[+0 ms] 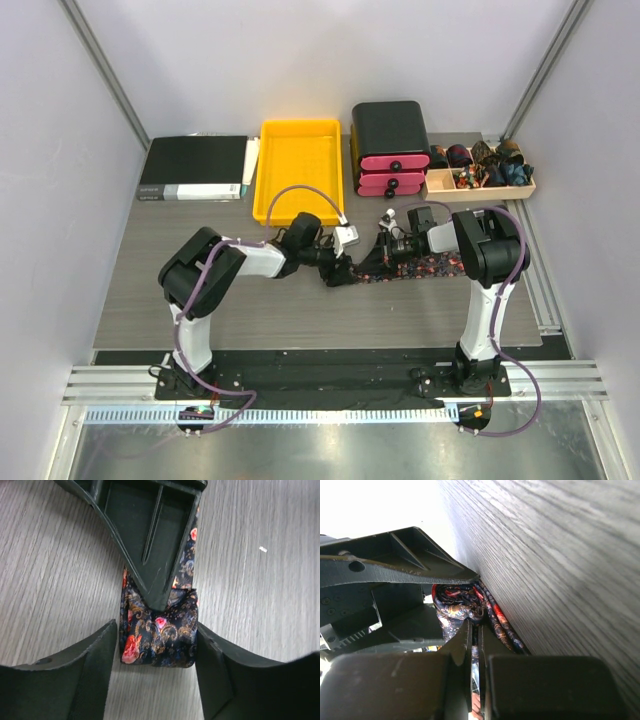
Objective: Roll the ties
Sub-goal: Roll the tie at the center of the board.
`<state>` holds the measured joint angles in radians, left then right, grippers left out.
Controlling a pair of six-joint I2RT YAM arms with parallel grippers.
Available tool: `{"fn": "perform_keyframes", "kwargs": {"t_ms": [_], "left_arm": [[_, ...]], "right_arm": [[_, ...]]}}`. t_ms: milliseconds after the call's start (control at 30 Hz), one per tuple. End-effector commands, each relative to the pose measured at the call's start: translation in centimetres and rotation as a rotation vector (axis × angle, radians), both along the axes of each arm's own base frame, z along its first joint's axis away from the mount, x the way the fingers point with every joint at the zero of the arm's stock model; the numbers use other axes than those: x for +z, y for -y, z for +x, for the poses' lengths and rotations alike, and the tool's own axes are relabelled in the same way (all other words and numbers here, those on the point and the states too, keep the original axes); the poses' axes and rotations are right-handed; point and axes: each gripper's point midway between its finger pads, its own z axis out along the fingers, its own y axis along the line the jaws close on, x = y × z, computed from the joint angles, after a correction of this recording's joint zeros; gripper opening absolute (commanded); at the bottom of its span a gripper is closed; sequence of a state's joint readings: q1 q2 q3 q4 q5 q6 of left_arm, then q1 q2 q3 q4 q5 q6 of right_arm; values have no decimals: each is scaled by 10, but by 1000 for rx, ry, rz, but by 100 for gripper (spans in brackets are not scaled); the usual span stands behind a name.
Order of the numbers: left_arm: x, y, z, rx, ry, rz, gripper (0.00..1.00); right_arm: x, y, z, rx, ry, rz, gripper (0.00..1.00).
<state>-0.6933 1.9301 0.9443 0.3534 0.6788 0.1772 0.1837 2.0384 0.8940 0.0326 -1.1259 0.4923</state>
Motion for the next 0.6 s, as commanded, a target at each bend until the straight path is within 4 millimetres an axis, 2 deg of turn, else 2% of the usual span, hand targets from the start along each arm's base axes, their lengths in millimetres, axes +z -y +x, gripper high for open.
{"fn": "perform_keyframes", "kwargs": {"t_ms": [0, 67, 133, 200, 233, 300, 333, 367, 400, 433, 467, 500, 567], "left_arm": [[-2, 0, -1, -60, 67, 59, 59], [-12, -9, -5, -73, 81, 136, 59], [-19, -16, -12, -86, 69, 205, 49], [-22, -21, -11, -91, 99, 260, 37], [-25, -26, -20, -114, 73, 311, 35], [-23, -29, -21, -150, 90, 368, 28], [-22, -28, -25, -171, 93, 384, 27], [-27, -39, -31, -176, 67, 444, 25], [-22, -36, -27, -189, 88, 460, 24], [-24, -39, -32, -210, 70, 496, 24], [-33, -51, -40, -227, 14, 562, 23], [-28, -50, -33, -226, 22, 588, 22], [-35, -55, -33, -230, -5, 649, 21]], "right_arm": [[-47, 17, 0, -57, -32, -188, 1], [-47, 17, 1, -60, -36, -189, 1], [-46, 17, 2, -61, -38, -186, 2], [-41, 16, 2, -57, -33, -182, 7], [-32, 16, 5, -59, -12, -173, 15], [-19, 16, 8, -64, -8, -147, 20], [-9, 17, 10, -65, 13, -135, 24], [-2, 18, 10, -68, 5, -125, 26], [5, 21, 13, -71, 13, -113, 28], [9, 24, 14, -75, 18, -108, 31], [18, 27, 14, -74, 16, -110, 32], [21, 31, 14, -75, 18, -111, 33], [30, 38, 13, -76, 34, -115, 35]]}}
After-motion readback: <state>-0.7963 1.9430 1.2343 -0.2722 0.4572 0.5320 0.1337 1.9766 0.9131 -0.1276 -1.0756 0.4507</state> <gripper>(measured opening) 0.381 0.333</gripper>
